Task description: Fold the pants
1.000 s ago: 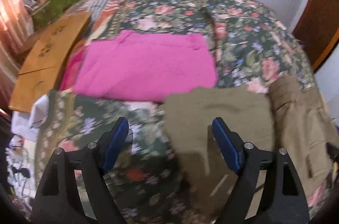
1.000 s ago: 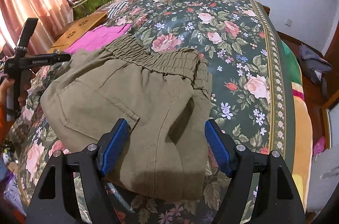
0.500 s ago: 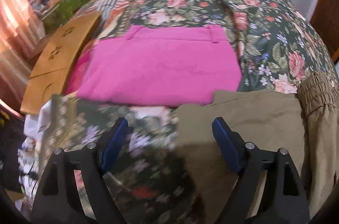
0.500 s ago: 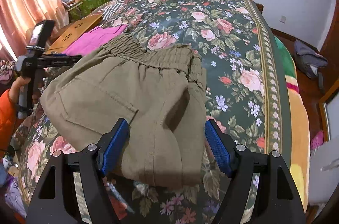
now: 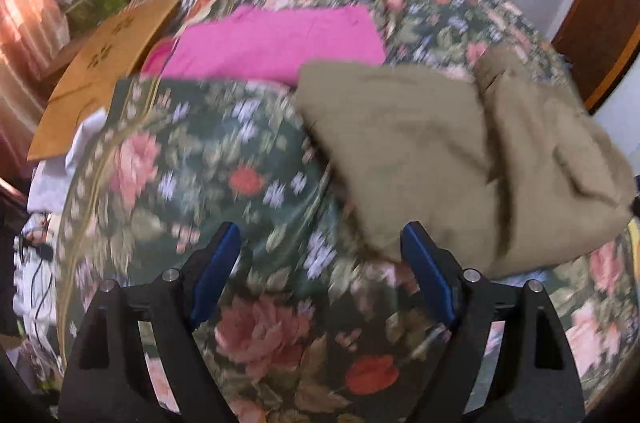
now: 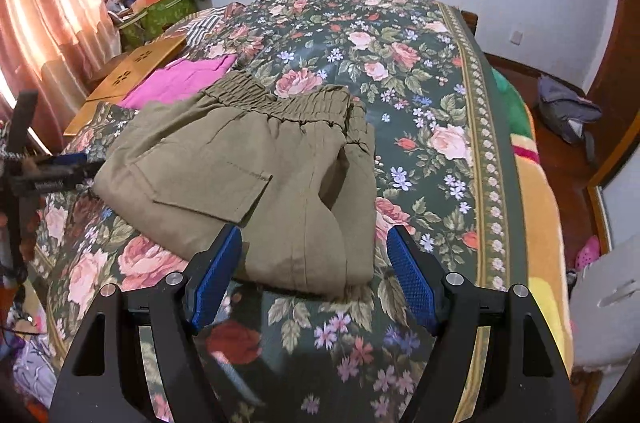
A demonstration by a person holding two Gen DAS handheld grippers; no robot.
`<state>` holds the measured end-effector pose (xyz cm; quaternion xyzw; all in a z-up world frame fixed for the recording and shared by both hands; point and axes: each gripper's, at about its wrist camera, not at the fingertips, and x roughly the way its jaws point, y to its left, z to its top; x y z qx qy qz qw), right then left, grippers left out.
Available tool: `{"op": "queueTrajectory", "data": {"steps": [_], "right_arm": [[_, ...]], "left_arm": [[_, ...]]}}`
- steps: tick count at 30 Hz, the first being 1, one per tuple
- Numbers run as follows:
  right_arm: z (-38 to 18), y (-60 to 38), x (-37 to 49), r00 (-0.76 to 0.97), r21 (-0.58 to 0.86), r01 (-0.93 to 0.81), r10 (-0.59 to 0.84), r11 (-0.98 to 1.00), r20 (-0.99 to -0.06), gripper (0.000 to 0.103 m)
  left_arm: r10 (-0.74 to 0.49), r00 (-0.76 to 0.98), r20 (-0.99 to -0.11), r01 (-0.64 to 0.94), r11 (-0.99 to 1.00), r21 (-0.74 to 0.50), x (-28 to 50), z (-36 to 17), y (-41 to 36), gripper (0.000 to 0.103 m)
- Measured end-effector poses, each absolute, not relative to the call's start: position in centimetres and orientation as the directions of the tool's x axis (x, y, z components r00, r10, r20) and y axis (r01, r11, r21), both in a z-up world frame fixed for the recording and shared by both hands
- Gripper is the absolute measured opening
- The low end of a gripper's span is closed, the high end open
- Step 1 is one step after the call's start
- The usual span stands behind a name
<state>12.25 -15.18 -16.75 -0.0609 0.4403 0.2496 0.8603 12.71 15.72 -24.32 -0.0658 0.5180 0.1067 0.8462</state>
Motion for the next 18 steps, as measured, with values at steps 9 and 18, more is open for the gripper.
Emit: {"op": "queueTrajectory", "data": {"steps": [9,18], "right_arm": [[-15.3,-16.9,11.8,0.557,0.021,-0.425,0.279,0.905,-0.782,0.073],[-13.9,-16.0,13.9,0.59,0.008,-0.409,0.271,0.912,-0.76,0.076]], "left_arm": [[0.134,0.459,-0.878,-0.321,0.947,-0.023,10.8,-22.5,18.3,0.083],[0.047,0.556,-0.83,-0.258,0.959,-0.119,13.3,-18.8,16.8,0.097]]}}
